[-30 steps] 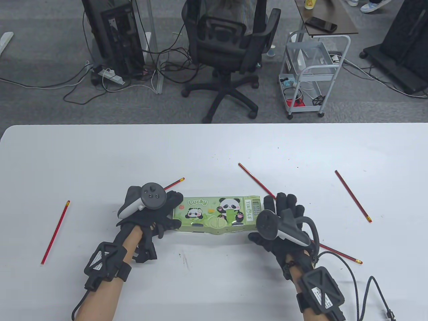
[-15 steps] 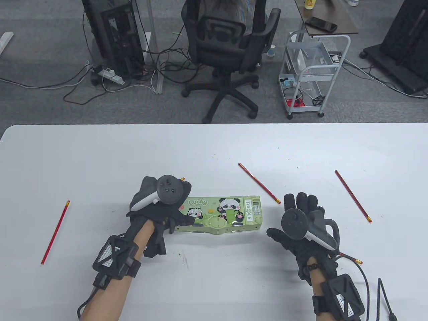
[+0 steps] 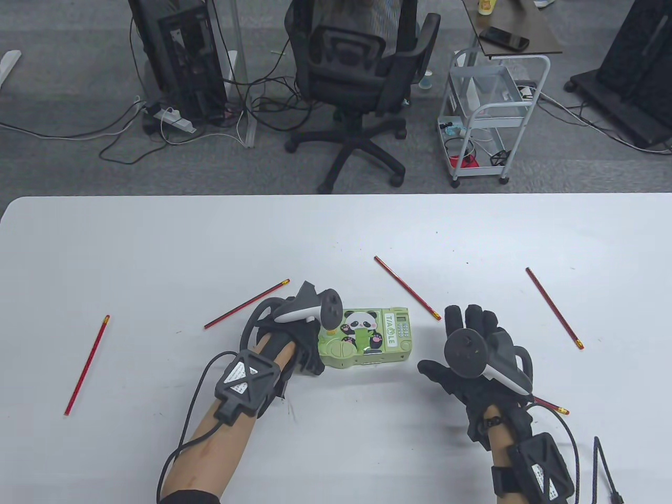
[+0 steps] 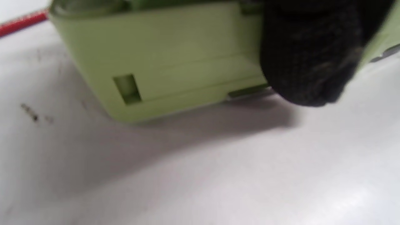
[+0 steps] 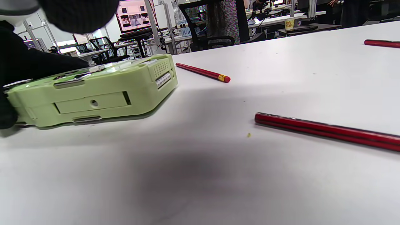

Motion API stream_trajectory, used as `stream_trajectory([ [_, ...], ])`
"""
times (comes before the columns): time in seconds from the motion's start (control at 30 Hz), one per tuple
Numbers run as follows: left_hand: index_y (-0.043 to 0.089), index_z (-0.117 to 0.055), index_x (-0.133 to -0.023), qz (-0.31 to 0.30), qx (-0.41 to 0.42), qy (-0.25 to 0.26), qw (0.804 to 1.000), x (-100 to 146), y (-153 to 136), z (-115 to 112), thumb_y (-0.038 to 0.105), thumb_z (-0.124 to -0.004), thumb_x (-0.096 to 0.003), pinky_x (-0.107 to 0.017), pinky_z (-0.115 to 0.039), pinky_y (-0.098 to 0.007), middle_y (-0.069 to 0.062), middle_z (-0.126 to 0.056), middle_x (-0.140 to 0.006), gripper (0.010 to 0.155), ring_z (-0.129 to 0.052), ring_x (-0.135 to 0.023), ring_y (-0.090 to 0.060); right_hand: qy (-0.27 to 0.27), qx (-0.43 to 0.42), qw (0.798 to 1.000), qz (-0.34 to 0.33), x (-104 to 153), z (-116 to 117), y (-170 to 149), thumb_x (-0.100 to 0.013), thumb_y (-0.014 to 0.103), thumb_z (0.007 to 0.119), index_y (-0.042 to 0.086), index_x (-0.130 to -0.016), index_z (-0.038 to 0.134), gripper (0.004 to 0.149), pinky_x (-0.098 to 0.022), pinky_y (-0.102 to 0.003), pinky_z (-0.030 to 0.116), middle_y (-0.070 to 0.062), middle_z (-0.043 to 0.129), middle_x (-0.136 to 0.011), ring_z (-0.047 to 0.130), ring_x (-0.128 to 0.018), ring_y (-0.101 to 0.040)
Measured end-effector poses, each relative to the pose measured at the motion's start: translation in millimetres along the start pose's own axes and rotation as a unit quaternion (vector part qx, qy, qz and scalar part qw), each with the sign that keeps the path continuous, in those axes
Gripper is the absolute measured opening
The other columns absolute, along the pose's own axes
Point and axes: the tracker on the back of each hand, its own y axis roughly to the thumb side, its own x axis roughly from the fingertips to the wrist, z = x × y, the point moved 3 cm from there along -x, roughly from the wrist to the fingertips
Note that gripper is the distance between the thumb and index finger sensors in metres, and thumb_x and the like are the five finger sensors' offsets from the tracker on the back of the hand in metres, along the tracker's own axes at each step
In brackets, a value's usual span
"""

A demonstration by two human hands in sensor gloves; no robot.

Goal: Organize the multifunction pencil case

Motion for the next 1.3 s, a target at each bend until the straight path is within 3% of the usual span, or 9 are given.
stream_trajectory([
  [0.13, 0.009, -0.022, -0.110, -0.022, 0.007, 0.057, 0.998, 2.5, -0.6, 4.6, 0.047, -0.105, -0.0273, -0.072, -0.042, -0.078, -0.021, -0.041, -0.118, 0.124, -0.053, -0.106, -0.054, 0.003, -0.004, 1.000, 0.002, -0.5, 0.7, -0.6, -0.049, 0.060, 0.063, -0.005, -0.109, 0.003, 0.107, -0.066, -0.079, 0.030, -0.050, 0.005, -0.103, 0.018, -0.092, -0.075],
  [0.33, 0.004, -0.027, -0.110, -0.060, 0.079, 0.085, 0.991, 13.3, -9.7, 9.1, 0.049, -0.105, -0.0275, -0.067, -0.047, -0.082, -0.025, -0.048, -0.116, 0.122, -0.057, -0.103, -0.056, -0.002, -0.034, 0.999, 0.003, 1.2, -1.0, -3.7, -0.049, 0.060, 0.062, -0.007, -0.108, 0.002, 0.108, -0.066, -0.080, 0.031, -0.050, 0.006, -0.103, 0.021, -0.092, -0.075],
  [0.57, 0.002, -0.029, -0.110, -0.145, 0.224, 0.179, 0.947, 57.4, -14.6, 22.5, 0.050, -0.105, -0.0283, -0.066, -0.047, -0.083, -0.029, -0.046, -0.116, 0.122, -0.057, -0.102, -0.059, -0.077, -0.167, 0.981, -0.057, 5.4, -18.6, 10.4, -0.044, 0.062, 0.066, -0.010, -0.109, 0.007, 0.113, -0.065, -0.081, 0.034, -0.052, 0.015, -0.104, 0.027, -0.092, -0.076],
  [0.73, 0.001, -0.028, -0.110, -0.234, 0.335, 0.209, 0.888, 84.4, -3.3, 29.2, 0.051, -0.104, -0.0300, -0.065, -0.047, -0.082, -0.030, -0.045, -0.116, 0.121, -0.057, -0.102, -0.060, -0.039, -0.374, 0.913, -0.160, -2.6, -18.4, 48.6, -0.042, 0.061, 0.071, -0.017, -0.104, -0.002, 0.123, -0.064, -0.082, 0.032, -0.055, 0.011, -0.101, 0.023, -0.092, -0.078],
  [0.87, 0.001, -0.029, -0.110, -0.281, 0.364, 0.212, 0.862, 96.4, 10.9, 31.7, 0.051, -0.103, -0.0307, -0.066, -0.047, -0.082, -0.030, -0.045, -0.117, 0.120, -0.057, -0.102, -0.060, -0.046, -0.444, 0.869, -0.215, -8.5, -27.4, 77.8, -0.043, 0.062, 0.072, -0.020, -0.099, -0.008, 0.128, -0.066, -0.081, 0.037, -0.056, 0.013, -0.100, 0.028, -0.093, -0.078],
  [1.03, 0.003, -0.027, -0.111, -0.306, 0.396, 0.235, 0.833, 101.6, 7.0, 26.8, 0.055, -0.099, -0.0323, -0.067, -0.051, -0.078, -0.028, -0.044, -0.118, 0.119, -0.058, -0.104, -0.057, -0.071, -0.576, 0.783, -0.223, -18.7, -30.0, 94.0, -0.044, 0.061, 0.082, -0.019, -0.102, -0.005, 0.131, -0.067, -0.078, 0.048, -0.053, 0.025, -0.103, 0.045, -0.094, -0.075],
  [1.1, 0.002, -0.025, -0.111, -0.306, 0.382, 0.232, 0.841, 105.2, 1.1, 24.5, 0.058, -0.096, -0.0328, -0.068, -0.051, -0.076, -0.029, -0.041, -0.118, 0.119, -0.055, -0.106, -0.058, -0.100, -0.559, 0.794, -0.216, -21.9, -33.3, 97.8, -0.044, 0.064, 0.083, -0.019, -0.106, 0.005, 0.130, -0.066, -0.076, 0.054, -0.050, 0.035, -0.104, 0.055, -0.093, -0.073],
  [1.23, 0.005, -0.012, -0.109, -0.286, 0.385, 0.209, 0.852, 124.9, -23.6, 22.3, 0.065, -0.085, -0.0328, -0.070, -0.040, -0.077, -0.030, -0.020, -0.119, 0.122, -0.031, -0.108, -0.062, -0.104, -0.577, 0.782, -0.210, -28.7, -45.3, 112.3, -0.042, 0.067, 0.088, -0.017, -0.111, 0.016, 0.130, -0.066, -0.078, 0.052, -0.049, 0.040, -0.104, 0.056, -0.092, -0.073],
  [1.3, 0.006, -0.015, -0.110, -0.224, 0.364, 0.259, 0.866, 139.9, -57.1, 21.6, 0.064, -0.083, -0.0342, -0.070, -0.039, -0.078, -0.031, -0.020, -0.118, 0.117, -0.029, -0.108, -0.062, -0.102, -0.531, 0.817, -0.199, -29.0, -59.4, 117.9, -0.043, 0.067, 0.087, -0.017, -0.112, 0.016, 0.130, -0.066, -0.079, 0.051, -0.050, 0.040, -0.104, 0.056, -0.091, -0.073],
])
